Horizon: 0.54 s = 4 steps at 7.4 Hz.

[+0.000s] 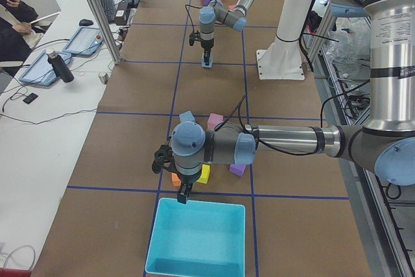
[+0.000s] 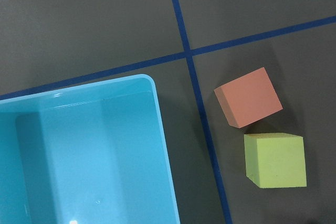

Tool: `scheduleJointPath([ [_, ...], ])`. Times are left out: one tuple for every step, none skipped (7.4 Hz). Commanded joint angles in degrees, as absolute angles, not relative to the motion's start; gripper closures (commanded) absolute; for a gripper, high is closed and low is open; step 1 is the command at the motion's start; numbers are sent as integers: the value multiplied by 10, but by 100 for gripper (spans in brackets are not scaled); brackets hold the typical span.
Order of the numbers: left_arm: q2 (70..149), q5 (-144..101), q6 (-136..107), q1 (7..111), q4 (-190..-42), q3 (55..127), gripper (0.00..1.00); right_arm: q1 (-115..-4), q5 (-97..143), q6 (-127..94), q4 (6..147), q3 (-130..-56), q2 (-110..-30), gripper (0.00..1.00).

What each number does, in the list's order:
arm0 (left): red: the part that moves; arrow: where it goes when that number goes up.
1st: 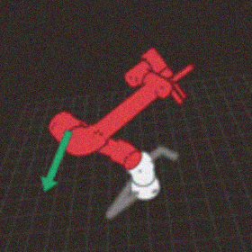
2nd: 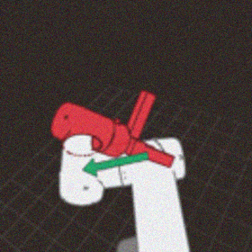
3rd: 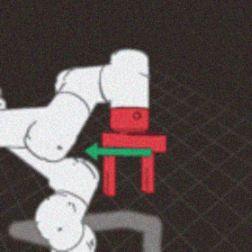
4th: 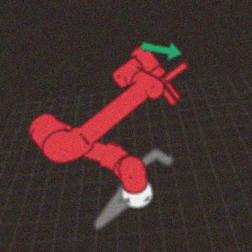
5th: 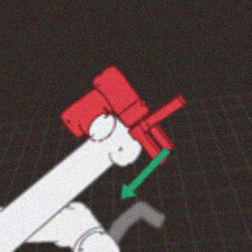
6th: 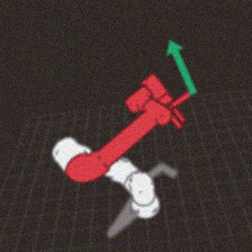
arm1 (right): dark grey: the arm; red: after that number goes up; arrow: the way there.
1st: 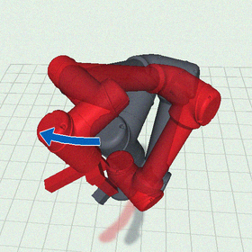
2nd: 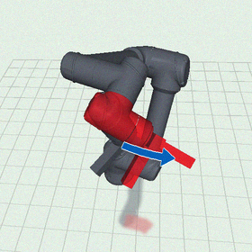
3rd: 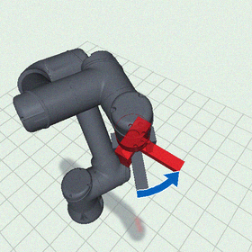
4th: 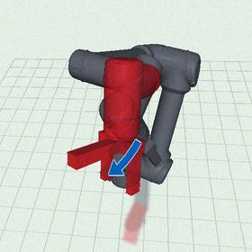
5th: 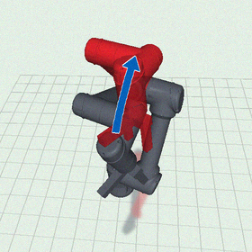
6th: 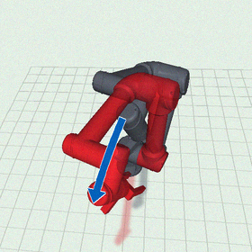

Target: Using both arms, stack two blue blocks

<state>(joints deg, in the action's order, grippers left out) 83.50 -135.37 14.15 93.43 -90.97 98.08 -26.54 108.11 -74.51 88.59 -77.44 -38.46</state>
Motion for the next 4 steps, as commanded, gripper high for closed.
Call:
scheduleJointPath([
  [835, -1354, 142, 934, -910, 981, 2, -265, 1081, -744, 886, -773, -387, 61],
  [835, -1354, 142, 934, -910, 981, 2, -265, 1080, -744, 885, -773, -388, 40],
  [835, -1354, 142, 934, -910, 981, 2, -265, 1080, -744, 885, -774, -388, 25],
  [835, -1354, 142, 934, -910, 981, 2, -265, 1071, -744, 884, -775, -388, 1],
])
